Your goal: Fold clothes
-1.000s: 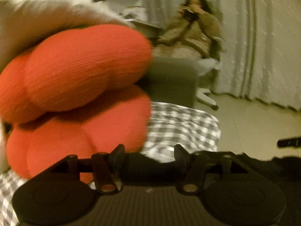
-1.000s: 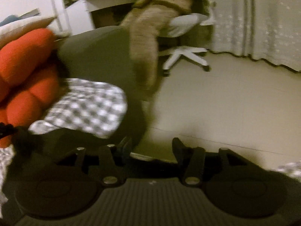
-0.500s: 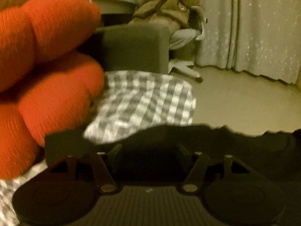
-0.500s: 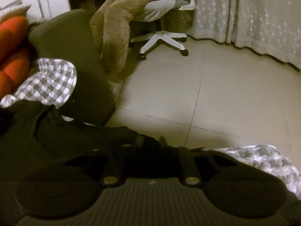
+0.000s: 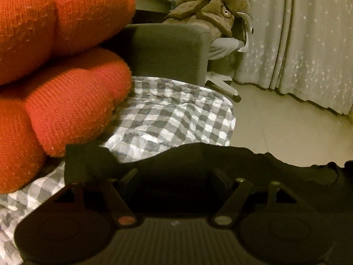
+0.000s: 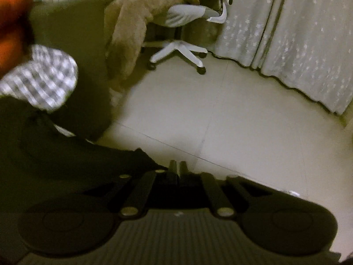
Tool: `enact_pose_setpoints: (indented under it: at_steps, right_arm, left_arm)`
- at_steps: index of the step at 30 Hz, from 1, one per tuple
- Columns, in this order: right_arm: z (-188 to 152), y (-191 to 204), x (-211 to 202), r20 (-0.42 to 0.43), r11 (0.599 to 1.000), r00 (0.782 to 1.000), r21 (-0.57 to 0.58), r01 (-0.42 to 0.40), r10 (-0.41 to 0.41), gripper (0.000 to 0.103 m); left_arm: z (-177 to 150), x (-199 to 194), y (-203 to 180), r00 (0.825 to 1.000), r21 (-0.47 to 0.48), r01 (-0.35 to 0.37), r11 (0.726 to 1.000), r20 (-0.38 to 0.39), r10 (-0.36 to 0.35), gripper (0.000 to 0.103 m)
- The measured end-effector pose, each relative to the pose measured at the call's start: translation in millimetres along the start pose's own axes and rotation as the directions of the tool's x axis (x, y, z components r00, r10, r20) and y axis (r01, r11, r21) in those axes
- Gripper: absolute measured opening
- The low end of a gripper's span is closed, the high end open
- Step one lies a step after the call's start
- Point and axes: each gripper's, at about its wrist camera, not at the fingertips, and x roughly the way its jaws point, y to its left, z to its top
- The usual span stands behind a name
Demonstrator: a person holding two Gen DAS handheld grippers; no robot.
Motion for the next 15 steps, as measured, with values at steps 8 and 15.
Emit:
enact_pose_setpoints:
  at_steps: [8, 15]
  right_arm:
    - [-14, -59, -56, 0.044, 0.995, 0.997, 0.089, 0.054, -0.058, 0.059]
    - [-54, -116, -85, 0.016, 0.963, 0.995, 0.251, 0.096, -0.103, 0.059]
  left_arm:
    - [-11, -29, 1, 1.0, 0.001, 0.023, 1.0, 0.012, -0.023, 0.074]
    - [-27, -48, 8, 0.999, -0.024, 0.05, 0.998, 0.011, -0.05, 0.074]
